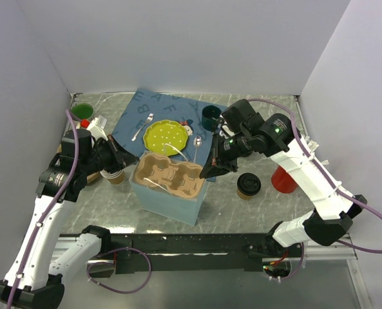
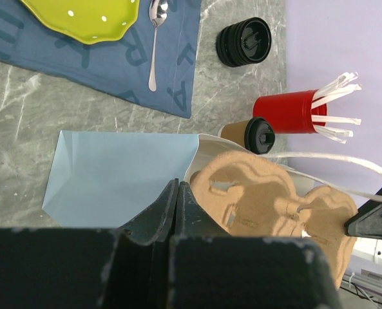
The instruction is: Pack the takeout coffee
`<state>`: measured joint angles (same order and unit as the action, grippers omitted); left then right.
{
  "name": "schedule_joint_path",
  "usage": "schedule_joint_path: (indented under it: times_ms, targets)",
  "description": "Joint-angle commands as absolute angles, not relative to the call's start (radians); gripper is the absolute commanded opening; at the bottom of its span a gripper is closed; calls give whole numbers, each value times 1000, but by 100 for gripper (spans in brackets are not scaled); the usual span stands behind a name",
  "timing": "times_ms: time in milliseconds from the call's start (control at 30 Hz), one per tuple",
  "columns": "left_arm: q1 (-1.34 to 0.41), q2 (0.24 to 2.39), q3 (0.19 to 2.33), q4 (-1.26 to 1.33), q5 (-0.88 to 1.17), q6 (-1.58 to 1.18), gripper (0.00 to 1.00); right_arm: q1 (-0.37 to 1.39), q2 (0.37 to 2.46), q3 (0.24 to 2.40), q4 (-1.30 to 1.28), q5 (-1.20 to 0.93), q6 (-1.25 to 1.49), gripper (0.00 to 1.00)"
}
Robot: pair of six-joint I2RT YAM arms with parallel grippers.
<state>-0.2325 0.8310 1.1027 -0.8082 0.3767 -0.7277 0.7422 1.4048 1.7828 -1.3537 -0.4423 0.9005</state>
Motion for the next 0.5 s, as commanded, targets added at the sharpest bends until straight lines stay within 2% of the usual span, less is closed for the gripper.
schedule_joint_path:
  times_ms: [0,467]
  targets:
    - [-233,816,1118,-773,371,-747,1,735,1390,1781,-1413,-479,936,0]
    - [-233,785,1092,-785,382,-772,1,736,1428,1867,-1430,-440,919,0]
